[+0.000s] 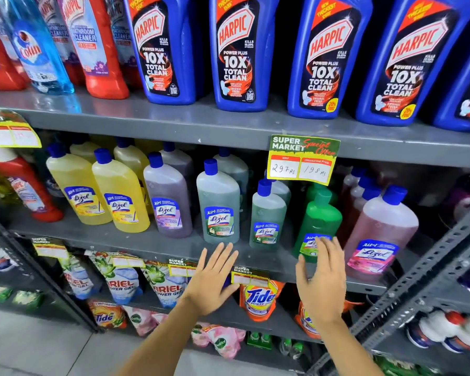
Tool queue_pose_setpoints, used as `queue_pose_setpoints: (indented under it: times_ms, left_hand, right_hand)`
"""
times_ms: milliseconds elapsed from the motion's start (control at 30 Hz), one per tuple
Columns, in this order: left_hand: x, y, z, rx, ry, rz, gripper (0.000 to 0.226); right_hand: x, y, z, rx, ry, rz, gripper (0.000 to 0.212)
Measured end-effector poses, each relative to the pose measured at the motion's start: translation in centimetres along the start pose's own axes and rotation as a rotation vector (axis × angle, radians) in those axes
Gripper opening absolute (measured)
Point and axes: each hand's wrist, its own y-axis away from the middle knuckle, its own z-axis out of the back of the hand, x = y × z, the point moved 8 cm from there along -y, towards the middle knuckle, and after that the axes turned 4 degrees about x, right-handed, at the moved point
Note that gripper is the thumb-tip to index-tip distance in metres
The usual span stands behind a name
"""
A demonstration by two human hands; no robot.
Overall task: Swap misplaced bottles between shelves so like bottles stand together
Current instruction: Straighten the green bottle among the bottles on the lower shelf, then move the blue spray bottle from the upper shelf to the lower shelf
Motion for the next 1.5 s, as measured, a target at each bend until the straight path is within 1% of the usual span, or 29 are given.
queue_pose_setpoints:
  times_ms: [100,167,233,367,500,700,867,967,1133,1300,1400,1500]
  left_hand:
    - [0.6,-0.2,4.1,-0.115,-0.031,0.000,0.071]
    - [1.5,-0.3,7.6,-0.194,-0.046,0.010,0.070]
    - [3.3,0.5,11.1,-0.268,-0.045,0.071,0.069]
    - [7.9,3.8,17.2,-0.390,-0.034,0.200,0.067]
    - [13.6,9.0,22.5,-0.470,-0.095,0.252,0.067]
    - [23.9,17.5,29.3,-0.515,-0.216,0.378,0.069]
    - [30.7,20.5,32.9,-0.512,-0.278,0.382,0.069]
    - [33.9,20.0,33.6,-0.503,-0.272,0.352,0.068]
    - [39.7,16.3,34.4,-0.441,-0.304,0.303,0.068]
    - [44.3,13.3,35.0,-0.472,-0.234,0.227,0.071]
    - [46.5,12.1,35.9,-0.477,-0.243,0.220,0.070]
    - [47.9,11.2,36.9,-0.452,-0.174,0.175,0.068]
  right_hand:
    - [5.8,-3.1,3.7,-0.160,-0.077,0.257,0.045]
    - [9.5,-5.3,6.0,-0.270,-0.122,0.385,0.048]
    - [12.9,-7.0,7.4,-0.342,-0.139,0.480,0.052]
    - [19.3,-9.3,7.5,-0.380,-0.147,0.598,0.056]
    - [26.4,-10.6,5.2,-0.373,-0.201,0.665,0.059]
    - [38.7,-11.4,0.0,-0.279,-0.282,0.661,0.063]
    - [45.8,-11.4,-3.7,-0.220,-0.344,0.661,0.064]
    - [48.5,-11.7,-5.5,-0.213,-0.368,0.670,0.064]
    - [52.0,-14.1,-8.6,-0.218,-0.343,0.695,0.063]
    - [55.0,-17.6,-11.2,-0.222,-0.311,0.721,0.060]
    - [57.0,-19.9,-11.9,-0.179,-0.373,0.679,0.057]
    - [58.3,-22.0,-12.1,-0.131,-0.447,0.609,0.057]
